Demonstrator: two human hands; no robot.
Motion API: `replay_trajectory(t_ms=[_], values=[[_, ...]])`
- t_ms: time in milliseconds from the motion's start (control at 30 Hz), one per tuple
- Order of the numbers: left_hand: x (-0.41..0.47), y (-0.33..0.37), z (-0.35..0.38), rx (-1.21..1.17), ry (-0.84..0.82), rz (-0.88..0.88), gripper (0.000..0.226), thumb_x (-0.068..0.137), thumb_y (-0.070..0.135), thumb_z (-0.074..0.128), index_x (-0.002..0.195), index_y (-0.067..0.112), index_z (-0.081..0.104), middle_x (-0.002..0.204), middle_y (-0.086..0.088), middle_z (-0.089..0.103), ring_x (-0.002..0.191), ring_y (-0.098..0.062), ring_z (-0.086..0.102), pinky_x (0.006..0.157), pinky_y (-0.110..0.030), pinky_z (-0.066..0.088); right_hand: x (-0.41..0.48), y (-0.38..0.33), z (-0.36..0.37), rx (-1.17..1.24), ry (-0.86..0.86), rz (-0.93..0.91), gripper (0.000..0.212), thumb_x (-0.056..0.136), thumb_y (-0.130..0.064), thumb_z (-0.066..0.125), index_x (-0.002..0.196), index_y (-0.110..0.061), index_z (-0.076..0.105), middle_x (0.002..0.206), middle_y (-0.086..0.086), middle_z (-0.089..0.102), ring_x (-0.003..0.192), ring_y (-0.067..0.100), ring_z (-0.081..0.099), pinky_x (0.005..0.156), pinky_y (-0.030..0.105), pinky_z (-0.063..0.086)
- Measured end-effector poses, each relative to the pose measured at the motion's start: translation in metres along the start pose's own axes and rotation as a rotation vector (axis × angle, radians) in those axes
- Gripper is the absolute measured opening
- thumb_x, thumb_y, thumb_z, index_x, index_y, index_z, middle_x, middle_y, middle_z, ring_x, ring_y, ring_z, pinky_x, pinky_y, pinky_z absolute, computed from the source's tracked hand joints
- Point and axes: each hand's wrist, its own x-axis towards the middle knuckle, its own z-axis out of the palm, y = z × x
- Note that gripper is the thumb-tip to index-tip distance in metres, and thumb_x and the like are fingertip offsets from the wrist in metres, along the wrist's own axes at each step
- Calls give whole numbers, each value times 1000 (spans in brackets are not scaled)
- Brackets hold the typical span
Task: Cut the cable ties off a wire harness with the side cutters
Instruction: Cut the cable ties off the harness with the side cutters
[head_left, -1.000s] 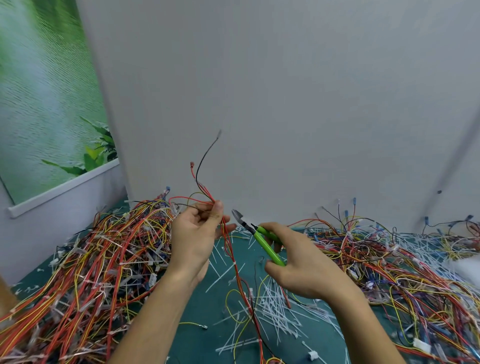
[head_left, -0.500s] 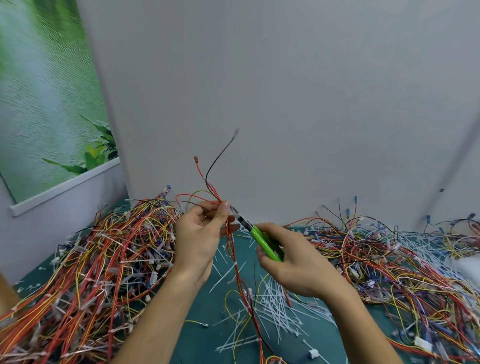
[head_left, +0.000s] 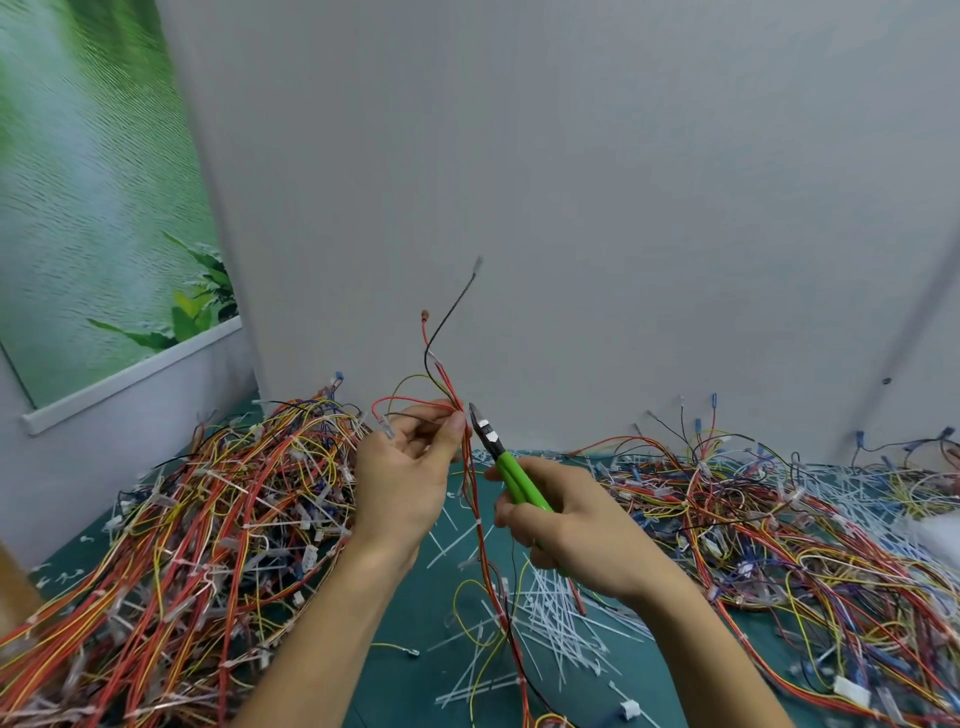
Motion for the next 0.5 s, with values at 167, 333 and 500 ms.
replay_trajectory(t_ms=[167,333,500], values=[[-2,0,2,83,-30,88,25,90,16,76,85,40,78,83,7,77,80,-8,74,72,-17,56,0,-1,3,-30,53,-7,37,83,-34,61,119,-26,64,93,4,67,71,10,54,68,34,45],[-3,-1,1,56,-3,80,15,88,17,78,85,31,79,86,5,78,84,-11,75,75,-19,58,1,1,3,-87,99,-13,26,97,-19,62,120,-28,65,88,-6,67,62,-3,55,65,22,45],[-5,0,2,55,-5,84,24,89,16,77,84,39,79,86,7,79,84,-10,76,74,-16,56,0,0,3,-129,105,-23,26,98,-19,61,122,-28,64,89,-7,66,62,-3,55,64,21,45]])
